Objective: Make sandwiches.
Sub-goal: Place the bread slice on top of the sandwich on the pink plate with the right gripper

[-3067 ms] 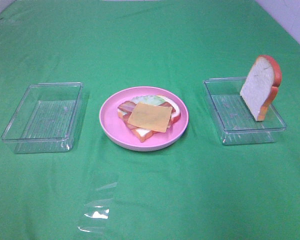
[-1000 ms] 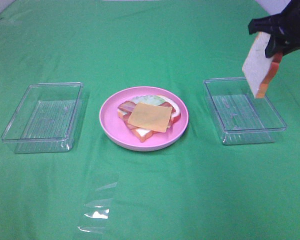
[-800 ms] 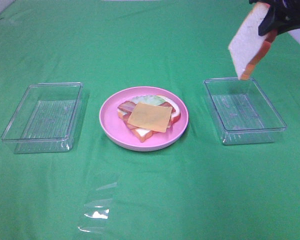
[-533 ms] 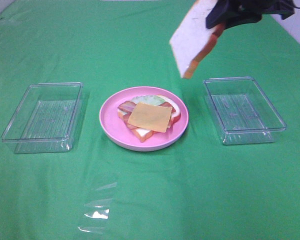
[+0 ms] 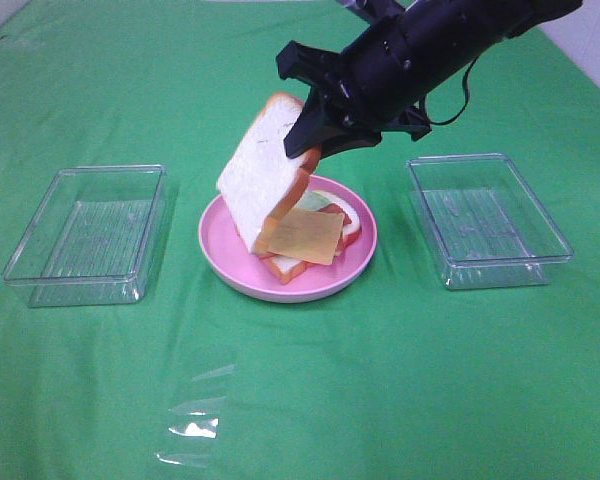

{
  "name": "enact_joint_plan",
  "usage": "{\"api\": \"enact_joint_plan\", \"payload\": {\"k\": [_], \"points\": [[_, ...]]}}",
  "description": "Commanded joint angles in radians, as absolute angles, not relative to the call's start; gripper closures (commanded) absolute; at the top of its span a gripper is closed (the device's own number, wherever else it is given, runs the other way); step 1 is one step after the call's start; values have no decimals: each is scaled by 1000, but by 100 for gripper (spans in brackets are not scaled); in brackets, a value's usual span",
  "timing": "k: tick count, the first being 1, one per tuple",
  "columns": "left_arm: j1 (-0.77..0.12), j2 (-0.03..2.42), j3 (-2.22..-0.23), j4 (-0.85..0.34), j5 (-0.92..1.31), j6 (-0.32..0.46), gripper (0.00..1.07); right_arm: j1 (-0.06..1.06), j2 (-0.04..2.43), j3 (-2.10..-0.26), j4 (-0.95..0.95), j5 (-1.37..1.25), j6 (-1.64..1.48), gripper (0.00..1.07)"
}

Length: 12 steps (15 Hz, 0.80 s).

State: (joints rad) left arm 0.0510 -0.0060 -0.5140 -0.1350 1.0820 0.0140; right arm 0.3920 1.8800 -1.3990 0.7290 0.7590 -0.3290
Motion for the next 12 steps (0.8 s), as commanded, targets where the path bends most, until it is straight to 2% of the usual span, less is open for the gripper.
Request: {"api": "enact_joint_plan", "payload": {"k": [1,9,10,12], "points": [[50,-25,-515,-137,1077,12,9,391,1931,-1409,802,763,-440,106],[50,-24,-515,-137,1077,13,9,391,2031,-1410,695,635,-465,104],[50,-24,-515,-137,1077,13,9,391,2031,-1410,691,619,-463,99],[50,-24,-515,-137,1077,13,9,391,2031,-1410,691,595,-463,79]]}}
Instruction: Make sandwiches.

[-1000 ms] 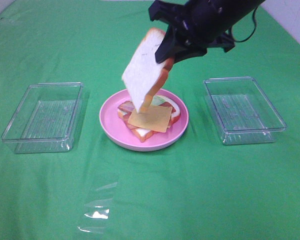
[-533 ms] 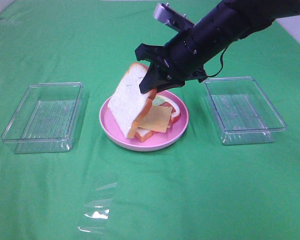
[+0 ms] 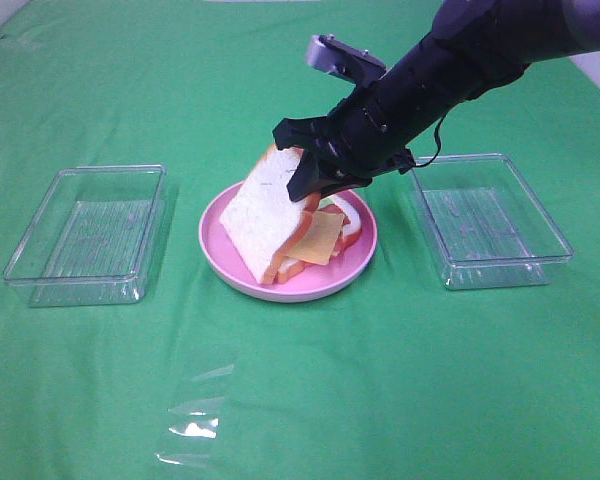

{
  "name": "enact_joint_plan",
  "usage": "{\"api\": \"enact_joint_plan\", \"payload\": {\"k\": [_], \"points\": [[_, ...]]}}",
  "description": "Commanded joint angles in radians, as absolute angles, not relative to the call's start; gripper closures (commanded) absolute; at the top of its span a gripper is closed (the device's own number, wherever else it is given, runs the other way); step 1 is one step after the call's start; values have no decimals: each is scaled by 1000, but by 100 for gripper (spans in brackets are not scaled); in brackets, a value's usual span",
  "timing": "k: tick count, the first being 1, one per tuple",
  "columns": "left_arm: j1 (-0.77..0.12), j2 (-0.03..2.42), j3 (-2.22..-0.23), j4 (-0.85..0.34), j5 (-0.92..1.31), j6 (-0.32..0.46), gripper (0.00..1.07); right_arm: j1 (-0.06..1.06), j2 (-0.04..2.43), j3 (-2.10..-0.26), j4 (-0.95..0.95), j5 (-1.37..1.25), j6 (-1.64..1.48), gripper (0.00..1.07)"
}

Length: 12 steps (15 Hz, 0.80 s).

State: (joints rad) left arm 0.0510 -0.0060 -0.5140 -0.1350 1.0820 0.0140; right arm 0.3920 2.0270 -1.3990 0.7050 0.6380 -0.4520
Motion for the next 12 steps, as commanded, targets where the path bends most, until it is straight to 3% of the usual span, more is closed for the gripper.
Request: {"api": "enact_joint_plan", "payload": {"k": [1,3,4,7,12], "points": [[50,-24,-515,-137,1077,13,9,391,2031,-1410,672,570,-463,56],[50,-24,-515,-137,1077,13,9,391,2031,-1410,591,521,-460,22],[50,-24,-515,-137,1077,13,9,391,2024,-1410,521,508,-426,18],[50,-24,-515,-137,1077,13,9,391,1903,-1412,212,571,-203,18],[50,-24,-515,-137,1077,13,9,391,1643,-1412,142,997,-82,18]]}}
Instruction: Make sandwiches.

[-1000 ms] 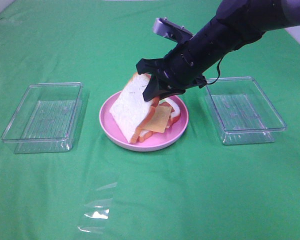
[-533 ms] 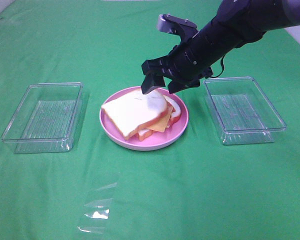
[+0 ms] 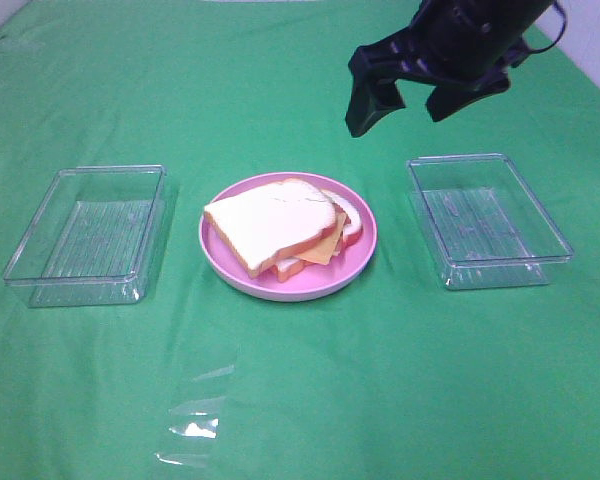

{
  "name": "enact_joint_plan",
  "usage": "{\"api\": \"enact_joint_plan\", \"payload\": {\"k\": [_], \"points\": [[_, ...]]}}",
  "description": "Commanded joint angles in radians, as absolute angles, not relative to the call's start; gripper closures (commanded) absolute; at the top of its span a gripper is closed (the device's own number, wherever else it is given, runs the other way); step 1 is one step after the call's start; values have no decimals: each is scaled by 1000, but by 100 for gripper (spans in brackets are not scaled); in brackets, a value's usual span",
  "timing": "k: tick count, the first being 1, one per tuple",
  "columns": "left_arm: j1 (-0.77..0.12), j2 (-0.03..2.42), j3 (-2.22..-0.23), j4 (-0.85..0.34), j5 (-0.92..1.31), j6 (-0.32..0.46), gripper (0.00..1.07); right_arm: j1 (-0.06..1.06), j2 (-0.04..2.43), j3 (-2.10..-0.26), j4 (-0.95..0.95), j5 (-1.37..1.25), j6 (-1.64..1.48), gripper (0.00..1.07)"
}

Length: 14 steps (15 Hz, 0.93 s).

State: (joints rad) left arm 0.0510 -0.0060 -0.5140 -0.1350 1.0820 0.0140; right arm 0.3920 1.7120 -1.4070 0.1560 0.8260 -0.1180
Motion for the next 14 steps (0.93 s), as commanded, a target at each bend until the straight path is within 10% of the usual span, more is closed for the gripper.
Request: {"api": "enact_joint_plan", "payload": {"k": [1,5,14], "points": [[50,-24,-515,-137,1077,13,9,391,1591,-1410,125,1136,-51,18],[50,-24,-515,-138,1077,13,9,391,1449,-1364,0,1330,67,19],[50,-21,-515,-138,1077,13,9,391,609,-659,-6,1198,132,19]]}}
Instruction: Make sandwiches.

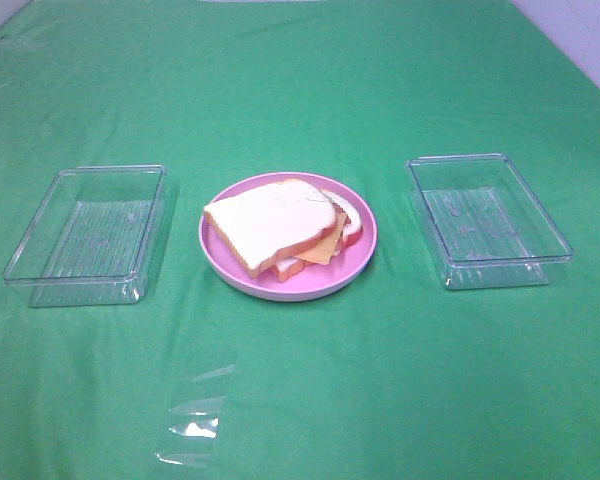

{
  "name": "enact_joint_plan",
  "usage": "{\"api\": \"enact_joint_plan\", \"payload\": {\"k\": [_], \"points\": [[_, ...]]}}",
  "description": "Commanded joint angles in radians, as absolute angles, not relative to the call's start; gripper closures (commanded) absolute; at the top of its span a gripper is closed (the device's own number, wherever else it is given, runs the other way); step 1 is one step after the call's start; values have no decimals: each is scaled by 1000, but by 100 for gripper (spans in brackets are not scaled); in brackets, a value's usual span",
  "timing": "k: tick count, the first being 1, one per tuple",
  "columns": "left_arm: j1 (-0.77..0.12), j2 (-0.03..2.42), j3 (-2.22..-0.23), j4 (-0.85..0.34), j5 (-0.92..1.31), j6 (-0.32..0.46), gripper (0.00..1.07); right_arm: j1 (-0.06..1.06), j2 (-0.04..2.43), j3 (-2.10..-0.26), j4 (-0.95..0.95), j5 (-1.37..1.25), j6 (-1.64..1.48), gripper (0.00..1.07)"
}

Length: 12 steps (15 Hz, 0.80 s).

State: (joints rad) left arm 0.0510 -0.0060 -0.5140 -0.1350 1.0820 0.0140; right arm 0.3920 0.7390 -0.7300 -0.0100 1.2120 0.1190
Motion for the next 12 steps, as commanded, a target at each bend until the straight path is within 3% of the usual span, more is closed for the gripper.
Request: {"api": "enact_joint_plan", "payload": {"k": [1,6,12], "points": [[50,-21,-515,-138,1077,13,9,391,513,-617,-6,1196,129,19],[50,-21,-515,-138,1077,13,9,391,193,-459,-6,1109,9,19],[50,-21,-515,-139,1077,13,9,391,172,-453,-6,1099,9,19]]}}
